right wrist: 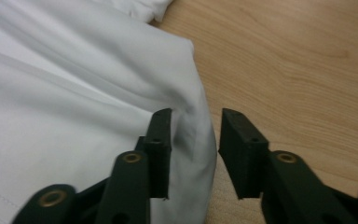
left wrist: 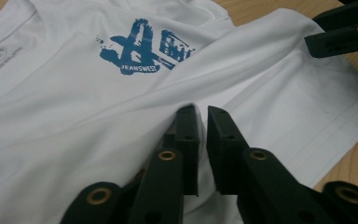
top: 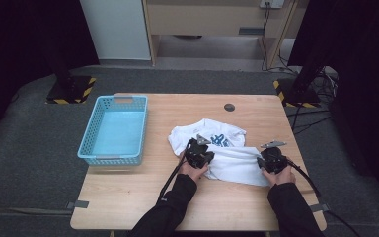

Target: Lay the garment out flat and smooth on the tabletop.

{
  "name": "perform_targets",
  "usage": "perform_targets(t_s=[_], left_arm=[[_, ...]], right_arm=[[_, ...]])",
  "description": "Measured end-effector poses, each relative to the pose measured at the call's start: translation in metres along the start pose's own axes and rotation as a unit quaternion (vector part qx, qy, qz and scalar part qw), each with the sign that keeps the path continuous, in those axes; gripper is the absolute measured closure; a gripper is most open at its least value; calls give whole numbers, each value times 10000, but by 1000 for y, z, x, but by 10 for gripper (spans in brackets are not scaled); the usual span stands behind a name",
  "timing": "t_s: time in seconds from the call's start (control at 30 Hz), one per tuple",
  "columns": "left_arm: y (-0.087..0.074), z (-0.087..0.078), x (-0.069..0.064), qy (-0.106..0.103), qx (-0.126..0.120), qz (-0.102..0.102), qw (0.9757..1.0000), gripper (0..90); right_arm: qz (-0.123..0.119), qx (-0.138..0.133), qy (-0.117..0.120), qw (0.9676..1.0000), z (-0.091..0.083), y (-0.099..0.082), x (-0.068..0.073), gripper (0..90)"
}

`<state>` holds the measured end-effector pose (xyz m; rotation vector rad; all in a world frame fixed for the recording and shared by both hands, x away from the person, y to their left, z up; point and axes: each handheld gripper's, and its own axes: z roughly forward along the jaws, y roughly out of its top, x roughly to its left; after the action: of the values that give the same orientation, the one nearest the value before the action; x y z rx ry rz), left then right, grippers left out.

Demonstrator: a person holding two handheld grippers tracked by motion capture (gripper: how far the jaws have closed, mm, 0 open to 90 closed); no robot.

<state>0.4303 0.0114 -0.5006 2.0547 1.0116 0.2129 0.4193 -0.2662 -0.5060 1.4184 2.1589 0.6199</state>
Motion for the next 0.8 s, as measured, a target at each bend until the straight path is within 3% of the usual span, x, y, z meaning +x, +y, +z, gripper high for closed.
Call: perform_targets(t_s=[0.17,0.3,0.4,0.6,0.7,0.8], left_arm=[[-2,-24,8,0,-194,47,9998,669],[-8,-44,23,424,-175,55,9989,624],[-18,-50,34,837,-130,33,9964,590],[-32,-42,42,1235,261,-72,9920,573],[-36,-34,44,1289,314,-143,9911,577],[-37,-26,46,1344,207,-216,9905,611]], right_arm=[[56,-446,238,9987,-13,-1,2,460],[-81,-597,404,9974,-17,-2,12,385],[3,-581,632,9963,-15,-4,17,353],[-10,-517,628,9967,-12,-6,22,303],[-1,-450,705,9965,-11,-8,25,298],[-59,-346,729,9967,-7,-8,28,292]])
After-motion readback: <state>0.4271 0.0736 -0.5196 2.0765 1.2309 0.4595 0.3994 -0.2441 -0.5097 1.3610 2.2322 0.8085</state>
